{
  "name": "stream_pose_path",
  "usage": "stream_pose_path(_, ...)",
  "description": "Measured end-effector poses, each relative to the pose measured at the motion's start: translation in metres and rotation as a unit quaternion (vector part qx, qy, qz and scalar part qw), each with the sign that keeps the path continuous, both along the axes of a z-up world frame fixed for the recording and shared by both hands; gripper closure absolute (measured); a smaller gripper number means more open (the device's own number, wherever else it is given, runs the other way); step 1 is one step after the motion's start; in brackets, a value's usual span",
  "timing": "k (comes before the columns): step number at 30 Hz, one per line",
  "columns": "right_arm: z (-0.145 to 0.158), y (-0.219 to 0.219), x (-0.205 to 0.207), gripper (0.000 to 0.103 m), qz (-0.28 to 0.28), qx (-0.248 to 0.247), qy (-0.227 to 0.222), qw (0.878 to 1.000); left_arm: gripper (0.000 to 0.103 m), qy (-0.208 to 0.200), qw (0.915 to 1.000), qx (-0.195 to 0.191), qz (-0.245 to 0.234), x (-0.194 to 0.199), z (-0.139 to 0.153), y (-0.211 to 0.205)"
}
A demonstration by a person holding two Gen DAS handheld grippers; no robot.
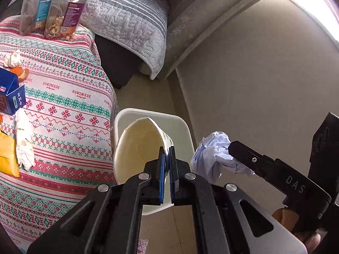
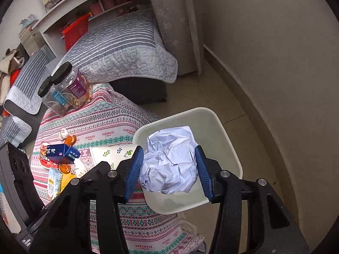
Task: Collect trash
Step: 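Open both tools over the white bin to drop cup and paper, then return both tools to the table toward milk carton and tissue bundle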
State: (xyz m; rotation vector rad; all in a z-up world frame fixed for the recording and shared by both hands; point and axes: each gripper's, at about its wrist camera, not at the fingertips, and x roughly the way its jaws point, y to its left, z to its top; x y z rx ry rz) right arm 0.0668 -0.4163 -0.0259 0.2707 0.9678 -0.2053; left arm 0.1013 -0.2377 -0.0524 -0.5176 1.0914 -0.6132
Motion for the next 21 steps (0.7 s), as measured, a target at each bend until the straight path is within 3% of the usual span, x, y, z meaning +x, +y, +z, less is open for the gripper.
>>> stream_pose_path(1,-0.002,-0.002,0.001,0.043,-0.008,-0.007,0.006,1.000,0.096,0.015,0.9999,-0.004,-0.006,0.002,-0.008,-0.006)
stream_pose_path(2,-0.003,-0.005,0.000,0.039,-0.017,-0.012,0.011,1.000,0.087,0.027,0.9996,0.001,-0.006,0.003,-0.015,-0.009)
stream_pose_path(3,-0.002,-0.005,-0.001,0.035,-0.023,-0.014,0.009,1.000,0.078,0.030,0.9995,0.000,-0.006,0.003,-0.019,-0.010)
stream_pose_path(5,0.001,-0.005,-0.003,0.035,-0.022,-0.014,0.005,1.000,0.073,0.022,0.9997,0.008,-0.006,0.004,-0.019,-0.008)
stream_pose_path(13,0.018,0.013,-0.002,0.035,0.000,-0.003,-0.018,1.000,0.071,0.014,0.9995,0.026,0.010,0.004,-0.008,0.025)
stream_pose_path(19,0.027,0.047,0.005,0.035,0.036,-0.012,-0.029,0.999,0.070,-0.003,0.9961,0.086,0.022,0.003,0.006,0.063)
stream_pose_path(21,0.028,0.059,0.008,0.035,0.049,-0.009,-0.030,0.998,0.063,-0.007,0.9936,0.107,0.036,0.002,0.011,0.085)
